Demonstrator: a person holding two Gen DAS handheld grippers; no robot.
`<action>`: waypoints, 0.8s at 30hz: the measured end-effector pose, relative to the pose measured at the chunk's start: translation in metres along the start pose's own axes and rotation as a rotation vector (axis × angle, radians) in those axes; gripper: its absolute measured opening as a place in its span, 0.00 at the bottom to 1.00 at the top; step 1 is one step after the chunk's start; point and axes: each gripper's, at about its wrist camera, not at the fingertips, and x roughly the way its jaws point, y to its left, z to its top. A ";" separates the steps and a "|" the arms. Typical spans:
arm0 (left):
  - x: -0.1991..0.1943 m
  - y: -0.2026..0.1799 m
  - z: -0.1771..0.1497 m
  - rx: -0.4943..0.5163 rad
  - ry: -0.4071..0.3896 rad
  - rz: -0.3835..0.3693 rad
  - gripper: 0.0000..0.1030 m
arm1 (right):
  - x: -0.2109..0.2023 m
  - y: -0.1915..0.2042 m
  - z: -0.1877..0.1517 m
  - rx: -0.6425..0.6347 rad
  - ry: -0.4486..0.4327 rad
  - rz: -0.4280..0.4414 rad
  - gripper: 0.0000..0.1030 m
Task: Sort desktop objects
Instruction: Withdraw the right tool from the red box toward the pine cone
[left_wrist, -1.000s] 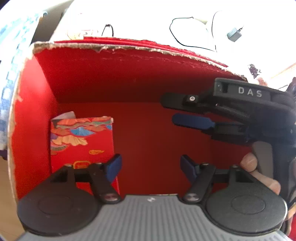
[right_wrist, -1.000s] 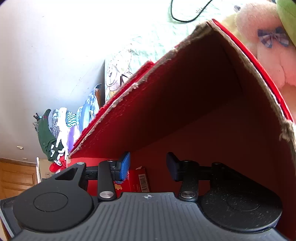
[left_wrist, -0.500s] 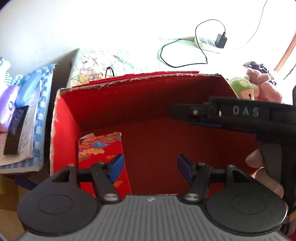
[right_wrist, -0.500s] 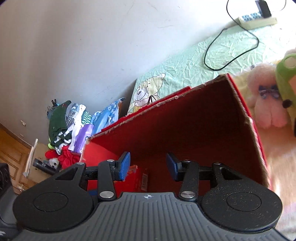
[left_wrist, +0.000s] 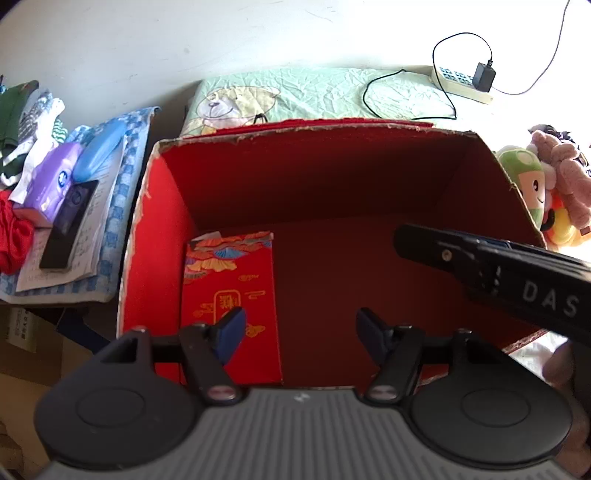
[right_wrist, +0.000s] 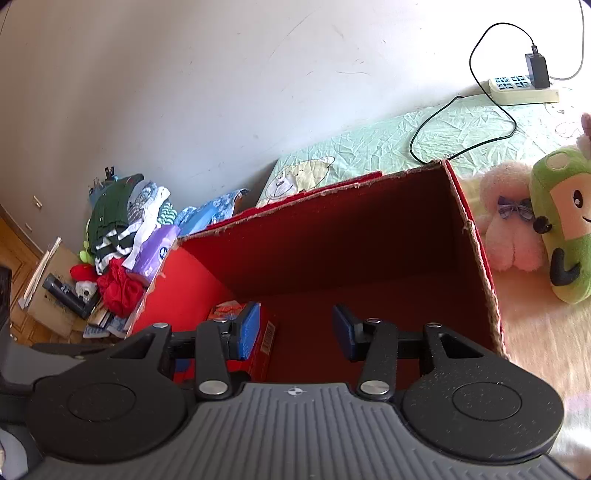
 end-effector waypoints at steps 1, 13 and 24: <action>-0.002 0.002 -0.003 -0.003 0.000 0.005 0.67 | -0.002 0.000 -0.001 -0.001 -0.001 -0.004 0.47; -0.006 -0.006 -0.012 0.001 -0.017 0.082 0.68 | -0.011 -0.007 -0.011 0.060 -0.007 -0.004 0.47; -0.026 -0.003 -0.018 -0.016 -0.080 0.093 0.69 | -0.034 -0.008 -0.016 0.063 -0.080 0.028 0.47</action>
